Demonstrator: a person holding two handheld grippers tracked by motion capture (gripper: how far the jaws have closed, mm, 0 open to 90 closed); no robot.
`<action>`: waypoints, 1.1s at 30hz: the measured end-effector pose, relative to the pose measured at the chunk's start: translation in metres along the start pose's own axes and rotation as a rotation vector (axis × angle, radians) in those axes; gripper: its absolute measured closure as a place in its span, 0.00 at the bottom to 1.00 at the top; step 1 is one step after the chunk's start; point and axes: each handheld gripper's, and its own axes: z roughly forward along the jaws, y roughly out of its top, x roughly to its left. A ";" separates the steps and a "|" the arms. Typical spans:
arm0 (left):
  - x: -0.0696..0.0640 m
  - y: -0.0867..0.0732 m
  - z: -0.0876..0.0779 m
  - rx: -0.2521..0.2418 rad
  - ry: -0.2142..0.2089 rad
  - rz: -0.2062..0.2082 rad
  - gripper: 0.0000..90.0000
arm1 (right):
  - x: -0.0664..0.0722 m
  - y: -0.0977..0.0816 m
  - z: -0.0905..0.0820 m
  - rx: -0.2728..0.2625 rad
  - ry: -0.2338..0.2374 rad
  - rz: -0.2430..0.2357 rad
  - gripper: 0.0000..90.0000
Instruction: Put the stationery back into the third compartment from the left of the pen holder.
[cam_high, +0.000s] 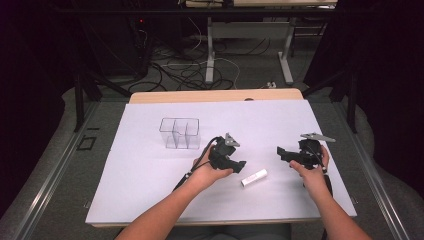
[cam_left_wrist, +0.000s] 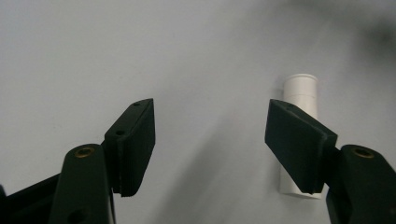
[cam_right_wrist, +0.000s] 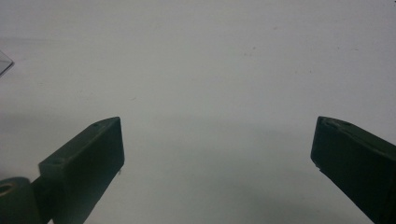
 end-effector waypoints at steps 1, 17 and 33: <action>-0.002 0.000 0.000 0.007 -0.006 0.007 0.38 | 0.000 0.000 0.000 0.000 0.001 0.001 0.02; -0.026 -0.008 0.005 0.083 -0.074 0.032 0.47 | 0.000 0.000 0.001 0.002 -0.001 -0.003 0.03; -0.038 -0.017 0.013 0.139 -0.103 -0.008 0.63 | 0.000 -0.001 0.002 0.009 0.001 -0.013 0.03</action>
